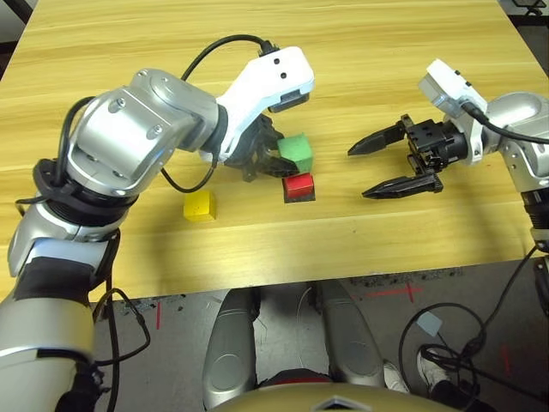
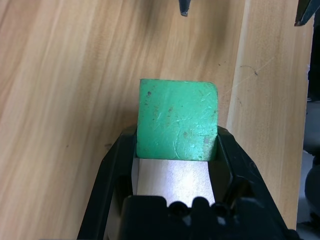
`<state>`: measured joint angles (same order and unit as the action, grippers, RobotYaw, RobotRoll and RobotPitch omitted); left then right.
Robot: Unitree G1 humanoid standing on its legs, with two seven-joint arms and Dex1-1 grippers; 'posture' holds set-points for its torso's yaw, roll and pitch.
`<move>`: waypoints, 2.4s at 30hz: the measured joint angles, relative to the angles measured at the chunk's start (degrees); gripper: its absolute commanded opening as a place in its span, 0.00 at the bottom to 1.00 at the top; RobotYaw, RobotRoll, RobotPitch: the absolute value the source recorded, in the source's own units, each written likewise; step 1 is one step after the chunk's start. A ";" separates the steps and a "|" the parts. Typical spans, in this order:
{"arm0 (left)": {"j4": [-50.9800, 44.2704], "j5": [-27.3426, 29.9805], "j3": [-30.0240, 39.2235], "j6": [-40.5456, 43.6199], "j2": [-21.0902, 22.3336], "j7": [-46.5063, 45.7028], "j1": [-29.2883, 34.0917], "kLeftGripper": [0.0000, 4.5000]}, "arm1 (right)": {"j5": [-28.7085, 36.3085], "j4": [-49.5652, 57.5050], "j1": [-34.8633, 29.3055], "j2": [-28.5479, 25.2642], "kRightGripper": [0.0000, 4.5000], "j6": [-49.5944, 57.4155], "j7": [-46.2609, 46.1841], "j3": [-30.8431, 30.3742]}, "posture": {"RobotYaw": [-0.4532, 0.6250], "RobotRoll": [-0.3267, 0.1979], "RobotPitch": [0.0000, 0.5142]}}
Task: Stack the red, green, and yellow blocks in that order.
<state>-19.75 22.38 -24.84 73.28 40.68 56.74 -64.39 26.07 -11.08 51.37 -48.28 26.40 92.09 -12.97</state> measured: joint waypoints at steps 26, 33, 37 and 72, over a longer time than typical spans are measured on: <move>-0.19 0.44 -1.81 -2.23 -0.80 -2.21 2.46 0.46 | -0.58 1.62 -0.16 0.00 1.00 2.30 -0.13 1.98 | 0.56 0.72 0.69; -0.80 0.47 -2.14 -2.71 -1.00 -2.06 2.46 0.83 | -0.68 1.62 -0.27 0.00 1.00 2.28 -0.14 2.01 | 0.57 0.72 0.69; -1.03 0.56 -1.76 -5.38 1.48 -0.10 2.46 0.99 | -0.75 1.59 -0.30 0.00 1.00 2.12 -0.13 2.02 | 0.57 0.72 0.68; -3.89 -7.09 12.30 -32.20 30.48 16.09 33.70 0.99 | -1.16 -2.65 2.71 0.66 1.00 -0.37 -0.01 -0.31 | 0.63 0.69 0.64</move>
<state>-23.64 15.28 -12.54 41.08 71.16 72.83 -30.69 24.91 -13.73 54.08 -47.62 26.02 92.08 -13.28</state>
